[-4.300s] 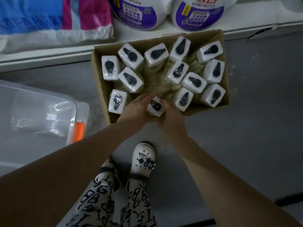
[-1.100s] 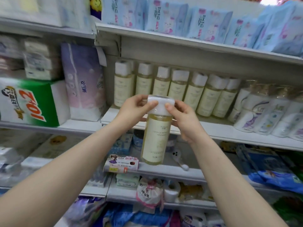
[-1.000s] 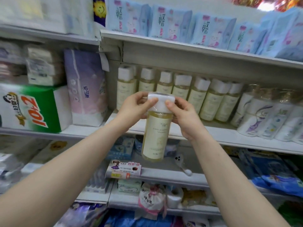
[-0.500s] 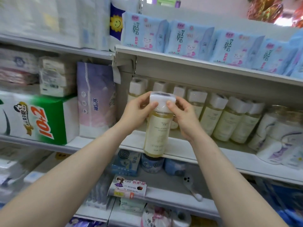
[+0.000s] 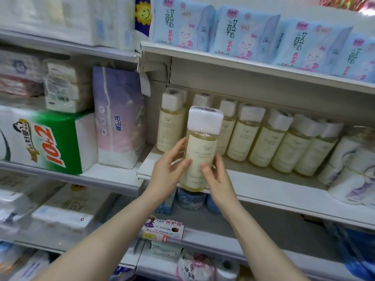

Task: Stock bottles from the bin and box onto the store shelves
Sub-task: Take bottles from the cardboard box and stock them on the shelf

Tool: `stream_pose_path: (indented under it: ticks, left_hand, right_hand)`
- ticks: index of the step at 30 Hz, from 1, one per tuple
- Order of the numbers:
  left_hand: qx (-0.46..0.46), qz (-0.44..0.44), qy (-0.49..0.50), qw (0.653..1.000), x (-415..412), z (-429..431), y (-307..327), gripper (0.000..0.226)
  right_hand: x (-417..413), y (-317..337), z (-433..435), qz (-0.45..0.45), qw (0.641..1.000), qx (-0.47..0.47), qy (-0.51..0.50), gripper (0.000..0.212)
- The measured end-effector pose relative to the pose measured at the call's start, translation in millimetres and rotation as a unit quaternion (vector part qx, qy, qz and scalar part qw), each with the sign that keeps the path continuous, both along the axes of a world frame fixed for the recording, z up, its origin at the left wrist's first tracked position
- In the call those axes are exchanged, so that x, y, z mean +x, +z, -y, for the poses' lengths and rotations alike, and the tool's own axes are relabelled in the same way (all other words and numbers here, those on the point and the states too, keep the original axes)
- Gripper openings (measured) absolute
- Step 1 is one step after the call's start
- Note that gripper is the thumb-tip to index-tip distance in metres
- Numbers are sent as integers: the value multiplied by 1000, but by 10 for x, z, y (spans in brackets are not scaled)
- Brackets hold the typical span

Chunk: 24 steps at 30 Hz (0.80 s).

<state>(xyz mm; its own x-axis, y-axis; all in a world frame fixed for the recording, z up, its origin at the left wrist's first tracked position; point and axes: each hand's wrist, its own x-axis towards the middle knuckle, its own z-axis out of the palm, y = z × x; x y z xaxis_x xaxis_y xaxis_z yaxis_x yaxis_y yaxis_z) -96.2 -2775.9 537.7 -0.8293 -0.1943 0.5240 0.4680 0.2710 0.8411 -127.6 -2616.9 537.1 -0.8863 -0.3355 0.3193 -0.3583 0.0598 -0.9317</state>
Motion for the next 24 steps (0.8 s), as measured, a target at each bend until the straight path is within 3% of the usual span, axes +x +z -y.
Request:
stream_pose_path:
  ticks: [5,10,14,18,24]
  left_hand:
    - [-31,15,39,999,84,18,-310,58]
    - [-35,12,71,997,78,2,-387,36]
    - [-49,30,94,994,36,33,-367,33]
    - [-89,45,98,990,-50,92,-365,43]
    - [-226,100,96,964,-260,188,-273,71]
  right_hand:
    - [49,-240,-71,-35,995,98,-7,81]
    - [8,-158,-41,-41,986,151,-62,84]
    - [-57,-174,63,-64,976,172,-119,82]
    - [-178,-194,215,-55,971,172,-158,80]
    - [-441,-186,388,-28,966,175,-188,81]
